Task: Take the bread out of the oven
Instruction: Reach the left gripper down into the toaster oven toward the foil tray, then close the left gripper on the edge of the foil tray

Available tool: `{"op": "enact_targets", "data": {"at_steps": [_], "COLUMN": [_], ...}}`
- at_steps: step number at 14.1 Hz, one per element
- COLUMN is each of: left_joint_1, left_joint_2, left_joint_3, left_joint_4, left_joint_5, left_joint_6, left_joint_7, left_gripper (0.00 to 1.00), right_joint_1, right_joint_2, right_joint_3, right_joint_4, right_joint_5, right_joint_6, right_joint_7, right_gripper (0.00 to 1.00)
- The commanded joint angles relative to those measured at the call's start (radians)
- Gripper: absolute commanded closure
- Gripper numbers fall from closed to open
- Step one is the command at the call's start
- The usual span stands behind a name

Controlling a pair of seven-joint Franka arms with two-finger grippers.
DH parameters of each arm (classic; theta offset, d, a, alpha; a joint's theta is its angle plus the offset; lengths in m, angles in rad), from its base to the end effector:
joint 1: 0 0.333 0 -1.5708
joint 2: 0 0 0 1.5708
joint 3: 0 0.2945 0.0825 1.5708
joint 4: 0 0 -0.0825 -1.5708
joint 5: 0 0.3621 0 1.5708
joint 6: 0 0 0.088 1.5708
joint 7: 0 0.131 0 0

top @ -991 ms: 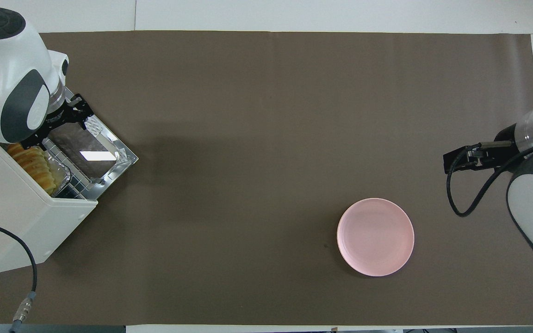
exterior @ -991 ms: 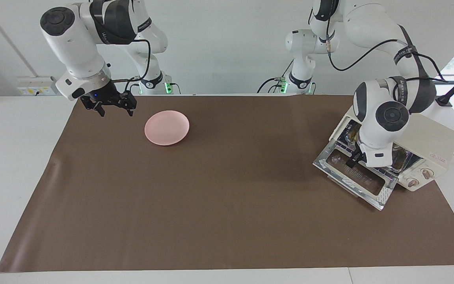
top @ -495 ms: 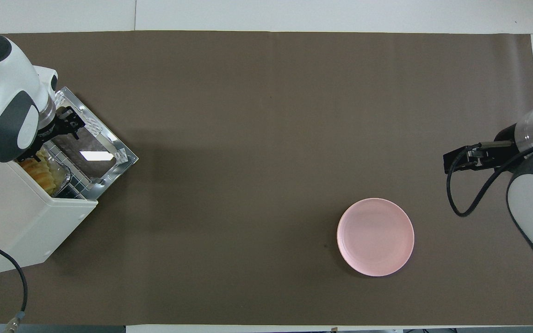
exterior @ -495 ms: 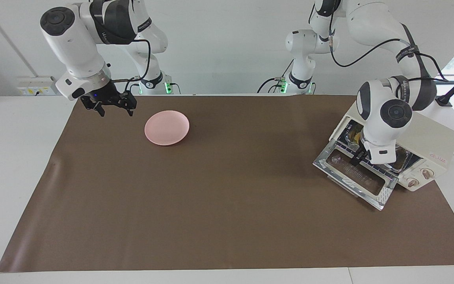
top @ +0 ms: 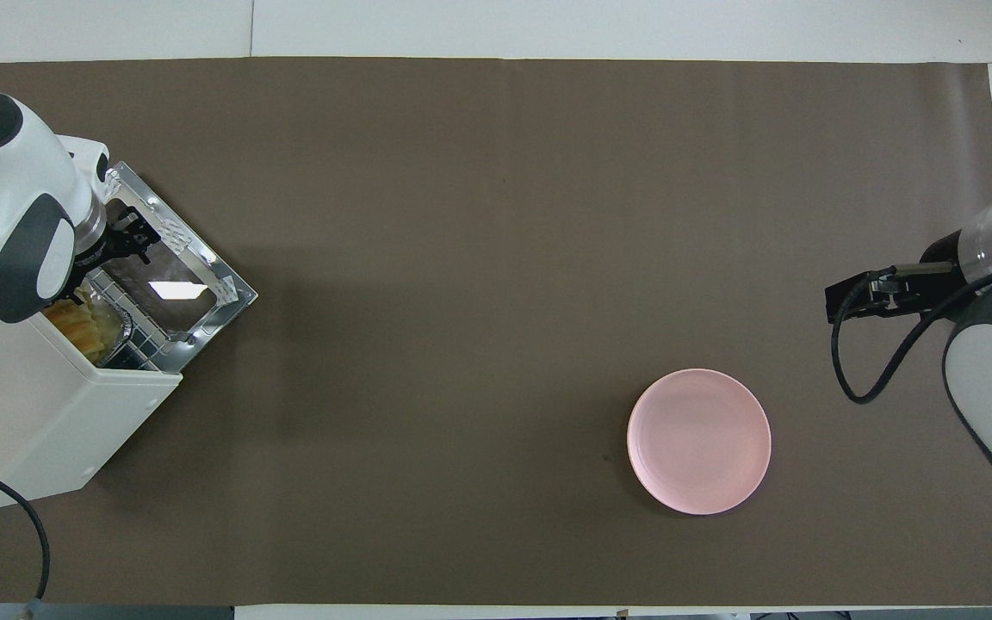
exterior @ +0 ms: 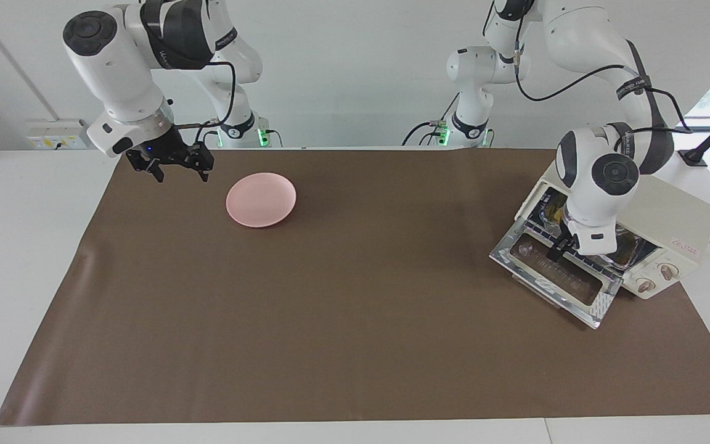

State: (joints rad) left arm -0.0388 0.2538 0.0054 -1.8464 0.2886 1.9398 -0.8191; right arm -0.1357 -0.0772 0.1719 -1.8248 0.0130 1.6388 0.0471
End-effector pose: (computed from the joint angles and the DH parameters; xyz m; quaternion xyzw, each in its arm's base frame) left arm 0.5764 0.0064 0.3456 -0.9351 -0.3199 0.0184 0.1514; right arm 0.5035 0.0219 0.5101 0.9985 -0.0069 -0.0549 0.0024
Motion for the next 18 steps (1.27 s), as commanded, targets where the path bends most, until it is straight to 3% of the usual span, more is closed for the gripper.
{"op": "enact_targets", "data": {"at_steps": [1, 4, 5, 6, 7, 12, 18], "left_joint_1": [0.017, 0.020, 0.026, 0.036, 0.037, 0.034, -0.056], "left_joint_2": [-0.053, -0.054, -0.054, -0.054, -0.054, -0.047, 0.038], "left_joint_3": [-0.004, -0.004, -0.004, -0.004, -0.004, -0.007, -0.012], "left_joint_4": [-0.077, -0.077, -0.077, -0.077, -0.079, -0.057, 0.165], "left_joint_5": [0.023, 0.023, 0.023, 0.023, 0.023, 0.023, 0.014], "left_joint_6": [0.042, 0.041, 0.041, 0.038, 0.037, 0.039, 0.002], "left_joint_7": [-0.015, -0.012, -0.012, -0.012, -0.012, -0.002, 0.011], "left_gripper": [0.21, 0.52, 0.68, 0.91, 1.00, 1.00, 1.00], "right_joint_1": [-0.018, -0.018, -0.018, -0.018, -0.018, -0.018, -0.018], "right_joint_2": [-0.016, -0.016, -0.018, -0.016, -0.016, -0.018, -0.016], "right_joint_3": [0.012, 0.012, 0.012, 0.012, 0.012, 0.012, 0.012], "right_joint_4": [-0.013, -0.013, -0.013, -0.013, -0.013, -0.013, -0.013], "right_joint_5": [-0.005, -0.005, -0.005, -0.005, -0.005, -0.007, -0.005], "right_joint_6": [-0.005, -0.005, -0.005, -0.007, -0.005, -0.007, -0.005], "right_joint_7": [-0.027, -0.027, -0.027, -0.027, -0.027, -0.027, -0.027], "right_gripper": [0.00, 0.00, 0.00, 0.00, 0.00, 0.00, 0.00]}}
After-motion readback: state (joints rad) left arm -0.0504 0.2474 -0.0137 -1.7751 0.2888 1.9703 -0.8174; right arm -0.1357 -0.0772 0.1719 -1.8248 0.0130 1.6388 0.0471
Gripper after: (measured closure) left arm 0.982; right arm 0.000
